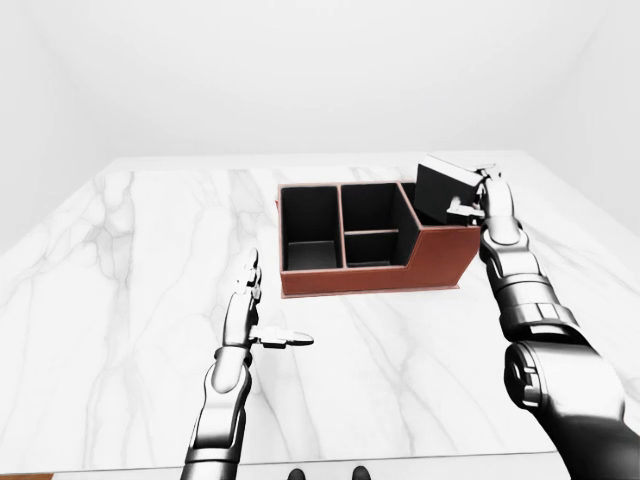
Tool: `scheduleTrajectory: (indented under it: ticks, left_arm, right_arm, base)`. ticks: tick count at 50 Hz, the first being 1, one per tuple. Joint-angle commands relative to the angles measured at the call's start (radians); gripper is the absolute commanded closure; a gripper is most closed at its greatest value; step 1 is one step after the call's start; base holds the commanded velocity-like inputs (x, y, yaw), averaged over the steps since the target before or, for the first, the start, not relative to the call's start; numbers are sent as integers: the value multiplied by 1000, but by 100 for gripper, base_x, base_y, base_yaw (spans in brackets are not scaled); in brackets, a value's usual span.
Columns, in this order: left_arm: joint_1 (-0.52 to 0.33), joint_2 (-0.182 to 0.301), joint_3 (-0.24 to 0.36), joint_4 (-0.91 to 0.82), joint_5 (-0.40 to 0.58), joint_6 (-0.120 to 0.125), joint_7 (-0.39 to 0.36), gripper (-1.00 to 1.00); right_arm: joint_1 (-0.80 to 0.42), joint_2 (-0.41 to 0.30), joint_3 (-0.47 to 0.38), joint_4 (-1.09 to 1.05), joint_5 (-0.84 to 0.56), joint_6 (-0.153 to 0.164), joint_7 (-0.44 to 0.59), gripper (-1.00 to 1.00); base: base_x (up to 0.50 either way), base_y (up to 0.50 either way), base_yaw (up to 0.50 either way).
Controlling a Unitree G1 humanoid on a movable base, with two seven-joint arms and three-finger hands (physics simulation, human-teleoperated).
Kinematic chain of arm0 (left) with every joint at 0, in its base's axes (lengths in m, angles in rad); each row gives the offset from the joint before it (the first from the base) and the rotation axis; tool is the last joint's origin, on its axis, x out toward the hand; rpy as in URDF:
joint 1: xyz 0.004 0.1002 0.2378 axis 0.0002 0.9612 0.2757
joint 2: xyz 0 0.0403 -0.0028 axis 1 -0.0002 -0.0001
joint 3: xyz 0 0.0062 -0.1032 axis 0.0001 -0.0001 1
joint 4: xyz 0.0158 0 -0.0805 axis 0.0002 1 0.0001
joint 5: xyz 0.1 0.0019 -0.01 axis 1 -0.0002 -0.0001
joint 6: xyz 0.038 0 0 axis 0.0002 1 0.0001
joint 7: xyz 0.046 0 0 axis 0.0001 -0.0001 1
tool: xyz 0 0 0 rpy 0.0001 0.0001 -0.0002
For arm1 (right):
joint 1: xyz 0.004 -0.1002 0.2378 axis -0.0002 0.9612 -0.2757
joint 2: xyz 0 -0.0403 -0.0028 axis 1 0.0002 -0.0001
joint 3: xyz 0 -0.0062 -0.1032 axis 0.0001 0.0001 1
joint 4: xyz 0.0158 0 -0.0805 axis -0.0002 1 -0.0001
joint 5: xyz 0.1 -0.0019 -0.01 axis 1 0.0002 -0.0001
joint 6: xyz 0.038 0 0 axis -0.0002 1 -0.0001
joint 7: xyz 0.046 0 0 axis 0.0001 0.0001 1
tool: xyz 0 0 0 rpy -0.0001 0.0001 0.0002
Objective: Pick up the book and place it in the right compartment of the caddy.
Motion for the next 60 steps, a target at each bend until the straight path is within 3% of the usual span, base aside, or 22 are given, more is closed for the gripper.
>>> scheduleTrajectory:
  ticks: [1,5,11,22,29,48,60]
  left_arm:
    - [-3,1,5,6,-15,1,-7,-100]
    - [-4,2,6,11,-14,-1,-7,-100]
    - [-6,2,6,17,-14,-1,-7,-100]
    - [-6,2,6,17,-14,-1,-7,-100]
    - [-4,1,5,10,-13,-1,-8,-100]
    - [-4,1,5,21,-13,-1,-9,-100]
    - [-7,2,6,28,-14,-1,-10,-100]
  right_arm:
    - [-73,-21,-12,84,53,-38,-26,100]
    - [-84,-24,-11,95,49,-40,-27,100]
    - [-92,-32,-11,73,45,-16,-26,100]
    - [-140,-48,-9,123,28,-20,-27,100]
    - [-164,-52,-6,119,16,1,-26,100]
    - [-190,-25,2,236,-9,-65,-47,100]
    - [-185,-15,1,265,-9,-78,-53,100]
  base:
    - [0,0,0]
    - [0,0,0]
    - [0,0,0]
    - [0,0,0]
    - [0,0,0]
    - [0,0,0]
    - [0,0,0]
